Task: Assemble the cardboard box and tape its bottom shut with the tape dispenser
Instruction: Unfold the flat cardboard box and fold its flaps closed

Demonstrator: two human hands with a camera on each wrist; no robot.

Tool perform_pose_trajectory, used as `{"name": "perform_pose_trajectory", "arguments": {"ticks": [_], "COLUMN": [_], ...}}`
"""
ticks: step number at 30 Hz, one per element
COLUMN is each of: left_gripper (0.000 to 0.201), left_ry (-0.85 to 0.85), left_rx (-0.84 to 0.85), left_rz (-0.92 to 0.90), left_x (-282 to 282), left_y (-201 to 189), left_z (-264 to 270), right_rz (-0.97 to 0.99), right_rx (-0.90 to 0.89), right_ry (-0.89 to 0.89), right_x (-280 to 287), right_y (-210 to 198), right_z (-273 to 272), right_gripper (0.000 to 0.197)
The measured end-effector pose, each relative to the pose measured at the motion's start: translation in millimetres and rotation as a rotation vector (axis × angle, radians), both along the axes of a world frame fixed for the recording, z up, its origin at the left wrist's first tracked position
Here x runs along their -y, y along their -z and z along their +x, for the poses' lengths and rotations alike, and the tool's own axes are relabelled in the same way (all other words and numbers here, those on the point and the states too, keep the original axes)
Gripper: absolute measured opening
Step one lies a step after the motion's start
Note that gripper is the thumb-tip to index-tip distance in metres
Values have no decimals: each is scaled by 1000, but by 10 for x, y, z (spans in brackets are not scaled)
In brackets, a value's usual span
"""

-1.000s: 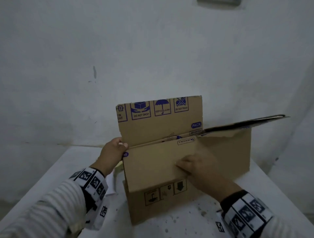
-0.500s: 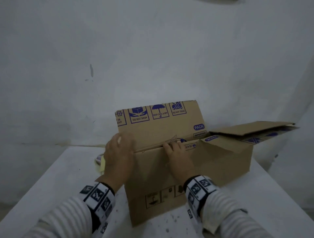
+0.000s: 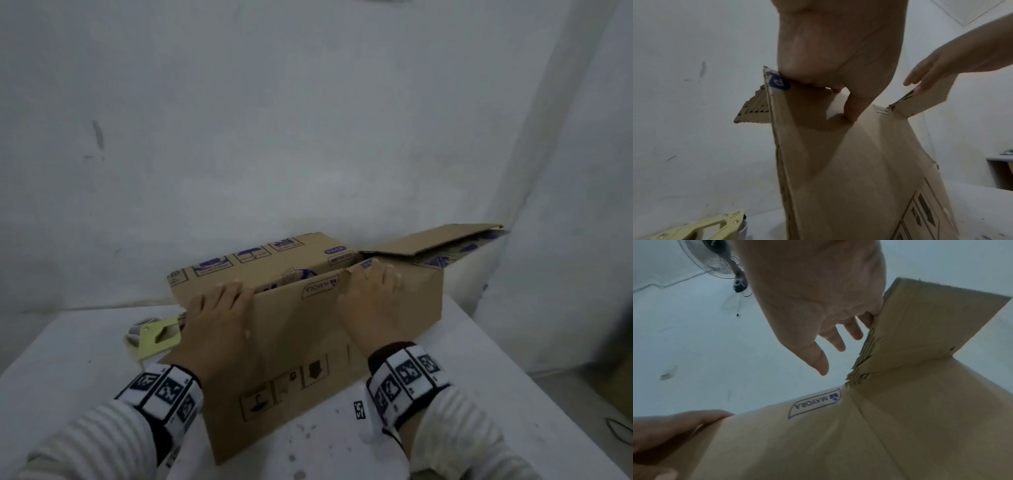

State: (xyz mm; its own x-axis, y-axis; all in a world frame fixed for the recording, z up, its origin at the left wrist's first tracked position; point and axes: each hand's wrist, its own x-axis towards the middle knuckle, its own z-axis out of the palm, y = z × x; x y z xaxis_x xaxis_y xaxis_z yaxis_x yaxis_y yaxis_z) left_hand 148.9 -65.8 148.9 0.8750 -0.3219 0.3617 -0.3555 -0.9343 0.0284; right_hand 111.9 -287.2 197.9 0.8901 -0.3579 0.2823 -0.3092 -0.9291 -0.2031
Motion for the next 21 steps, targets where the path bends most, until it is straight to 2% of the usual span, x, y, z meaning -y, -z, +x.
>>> {"name": "perform_pose_trajectory", "arguments": {"ticks": [3, 6, 9, 16, 21], "left_gripper": [70, 69, 66, 54, 41], "left_ry": [-42, -116, -135, -129, -193], "left_rx": [-18, -37, -56, -79, -103], "left_rz": [9, 30, 9, -23, -79], "left_x": [77, 277, 602, 1547, 2273], "left_y": [-8, -44, -77, -163, -207], "left_z": [-26, -79, -92, 165, 304], "right_rz": [189, 302, 392, 300, 238], "right_rx": [-83, -140, -113, -44, -50], "right_ry": [81, 30, -18, -223, -436], "right_x": [235, 422, 591, 916, 1440], "right_y": [128, 345, 510, 739, 755], "right_z": [-39, -25, 45, 204, 280], "right_gripper": [59, 66, 68, 66, 66]}}
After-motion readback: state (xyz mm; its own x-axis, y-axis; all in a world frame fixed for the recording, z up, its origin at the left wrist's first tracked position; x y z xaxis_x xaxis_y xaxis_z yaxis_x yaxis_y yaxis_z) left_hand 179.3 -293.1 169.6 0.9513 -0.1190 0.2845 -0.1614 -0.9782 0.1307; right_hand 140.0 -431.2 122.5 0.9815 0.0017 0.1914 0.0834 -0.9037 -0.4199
